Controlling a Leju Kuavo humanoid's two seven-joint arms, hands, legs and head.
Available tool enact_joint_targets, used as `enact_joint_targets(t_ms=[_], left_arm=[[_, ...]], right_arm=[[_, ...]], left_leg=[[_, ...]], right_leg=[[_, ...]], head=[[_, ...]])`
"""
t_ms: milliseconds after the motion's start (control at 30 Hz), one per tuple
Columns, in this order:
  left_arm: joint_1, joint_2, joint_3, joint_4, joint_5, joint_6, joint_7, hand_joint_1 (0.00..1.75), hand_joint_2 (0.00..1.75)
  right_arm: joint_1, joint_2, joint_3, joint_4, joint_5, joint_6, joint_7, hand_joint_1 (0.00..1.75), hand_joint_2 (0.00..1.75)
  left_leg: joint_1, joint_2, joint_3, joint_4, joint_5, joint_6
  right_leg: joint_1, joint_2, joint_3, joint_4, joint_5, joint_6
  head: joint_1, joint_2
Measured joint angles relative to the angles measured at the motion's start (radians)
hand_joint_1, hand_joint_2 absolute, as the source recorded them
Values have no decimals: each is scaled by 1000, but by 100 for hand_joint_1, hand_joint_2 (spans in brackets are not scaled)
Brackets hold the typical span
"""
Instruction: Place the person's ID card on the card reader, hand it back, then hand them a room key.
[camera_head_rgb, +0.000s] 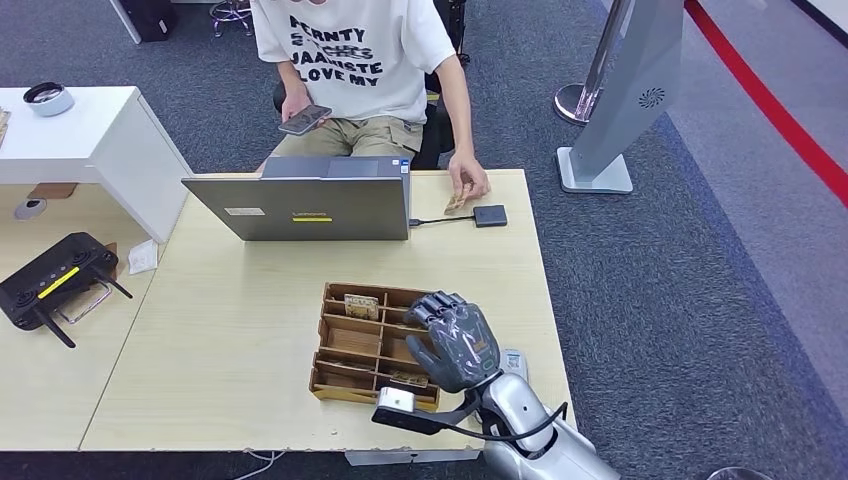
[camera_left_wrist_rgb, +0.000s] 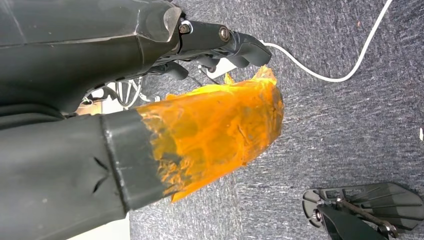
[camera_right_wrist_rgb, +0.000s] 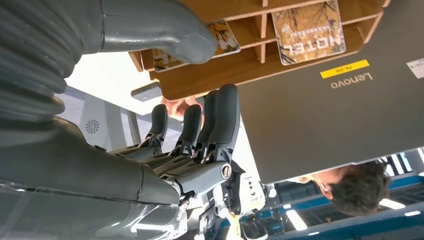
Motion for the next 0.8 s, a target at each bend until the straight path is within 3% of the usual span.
enact_joint_targets(t_ms=[467, 800], left_arm=[[0, 0, 0, 0, -2, 0, 0, 0, 0], [0, 0, 0, 0, -4, -1, -1, 0, 0]], right_arm=[[-2, 0, 0, 38, -4, 3, 8, 96, 175], [-2, 5, -2, 63, -4, 6, 11, 59, 175]], left_leg=[[0, 0, 0, 0, 0, 0], [0, 0, 0, 0, 0, 0]], right_leg=[[0, 0, 0, 0, 0, 0], [0, 0, 0, 0, 0, 0]], head=[[0, 0], [0, 0]])
